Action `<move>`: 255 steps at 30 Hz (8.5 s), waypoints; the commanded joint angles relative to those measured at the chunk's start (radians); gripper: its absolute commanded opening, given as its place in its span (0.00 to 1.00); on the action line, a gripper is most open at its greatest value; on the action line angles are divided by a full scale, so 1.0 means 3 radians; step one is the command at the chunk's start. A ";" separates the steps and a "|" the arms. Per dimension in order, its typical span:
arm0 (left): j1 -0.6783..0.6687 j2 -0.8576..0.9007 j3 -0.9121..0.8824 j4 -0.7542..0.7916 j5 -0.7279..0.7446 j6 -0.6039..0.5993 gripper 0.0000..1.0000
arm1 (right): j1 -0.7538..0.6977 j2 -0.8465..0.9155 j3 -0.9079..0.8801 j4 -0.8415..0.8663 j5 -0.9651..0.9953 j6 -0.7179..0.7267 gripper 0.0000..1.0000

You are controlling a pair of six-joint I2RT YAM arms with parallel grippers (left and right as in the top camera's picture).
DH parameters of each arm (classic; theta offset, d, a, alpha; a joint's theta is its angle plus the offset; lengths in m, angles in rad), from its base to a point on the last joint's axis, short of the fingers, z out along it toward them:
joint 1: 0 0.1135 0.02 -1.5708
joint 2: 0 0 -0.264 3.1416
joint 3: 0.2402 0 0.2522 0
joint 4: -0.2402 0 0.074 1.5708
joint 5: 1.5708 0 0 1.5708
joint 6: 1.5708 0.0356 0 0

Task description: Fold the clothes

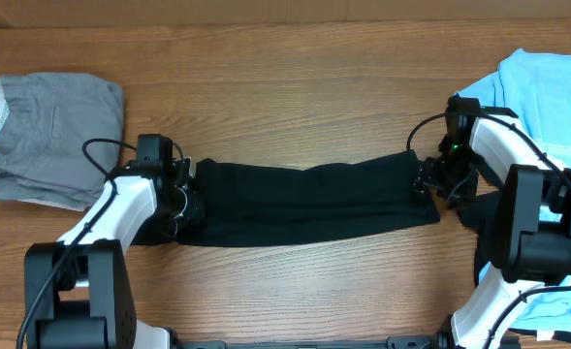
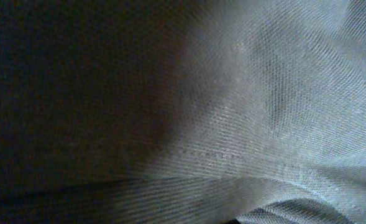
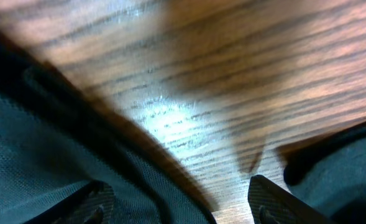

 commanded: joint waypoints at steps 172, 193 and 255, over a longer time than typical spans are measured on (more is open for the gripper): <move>0.0284 0.0018 0.0818 -0.0921 0.0156 0.0130 1.00 | 0.1460 -0.0501 0.1022 -0.0800 0.0088 0.0334 0.75; -0.0058 0.0664 0.0081 0.0627 0.0685 -0.0013 0.95 | 0.1375 -0.0501 0.1008 -0.0797 0.0088 0.0248 0.76; -0.1619 0.0832 0.2572 -0.1478 0.0154 -0.0732 0.08 | 0.1227 -0.0501 0.1008 -0.0781 0.0089 0.0233 0.77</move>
